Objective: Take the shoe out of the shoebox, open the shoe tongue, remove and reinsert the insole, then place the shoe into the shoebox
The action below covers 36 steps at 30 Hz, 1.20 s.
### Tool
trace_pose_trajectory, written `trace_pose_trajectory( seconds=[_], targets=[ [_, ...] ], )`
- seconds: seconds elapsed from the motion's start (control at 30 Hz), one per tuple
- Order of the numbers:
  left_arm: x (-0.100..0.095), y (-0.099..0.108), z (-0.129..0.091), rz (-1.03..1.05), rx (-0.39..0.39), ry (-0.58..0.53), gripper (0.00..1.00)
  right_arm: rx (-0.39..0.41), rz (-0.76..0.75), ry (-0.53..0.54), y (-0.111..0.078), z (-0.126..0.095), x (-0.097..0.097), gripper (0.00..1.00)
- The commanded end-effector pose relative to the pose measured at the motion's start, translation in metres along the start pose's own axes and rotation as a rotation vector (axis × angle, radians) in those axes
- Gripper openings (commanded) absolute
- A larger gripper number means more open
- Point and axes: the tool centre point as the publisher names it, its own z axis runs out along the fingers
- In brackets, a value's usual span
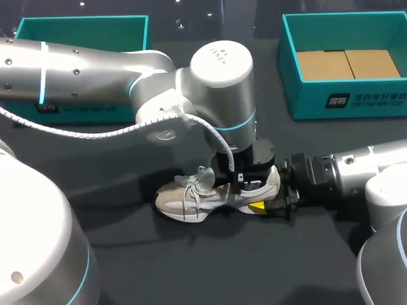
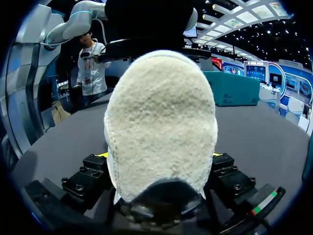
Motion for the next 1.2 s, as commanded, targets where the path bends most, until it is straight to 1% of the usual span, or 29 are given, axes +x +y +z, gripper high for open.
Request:
trace_pose_trajectory(
  seconds=[0.03,0.4,0.6,0.73,1.0,1.2],
  targets=[
    [-0.001,0.026,-0.022,0.001,0.115,0.025,0.0,0.004,0.0,-0.001,0.0,0.0,0.002,0.0],
    [0.001,0.03,-0.042,0.003,0.237,0.079,0.0,0.004,0.0,-0.001,0.0,0.0,0.002,0.0],
    [0.002,0.024,-0.053,0.008,0.306,0.087,0.0,0.004,0.0,-0.001,0.0,0.0,0.002,0.0],
    [0.0,0.012,-0.06,0.009,0.339,0.072,0.0,0.004,0.0,-0.001,0.0,0.0,0.002,0.0],
    [-0.006,-0.019,-0.066,0.02,0.369,0.02,0.0,0.004,0.0,-0.001,0.0,0.0,0.002,0.0],
    [-0.011,-0.035,-0.064,0.004,0.37,-0.053,0.0,0.004,0.0,-0.001,0.0,0.0,0.002,0.0]
  ],
)
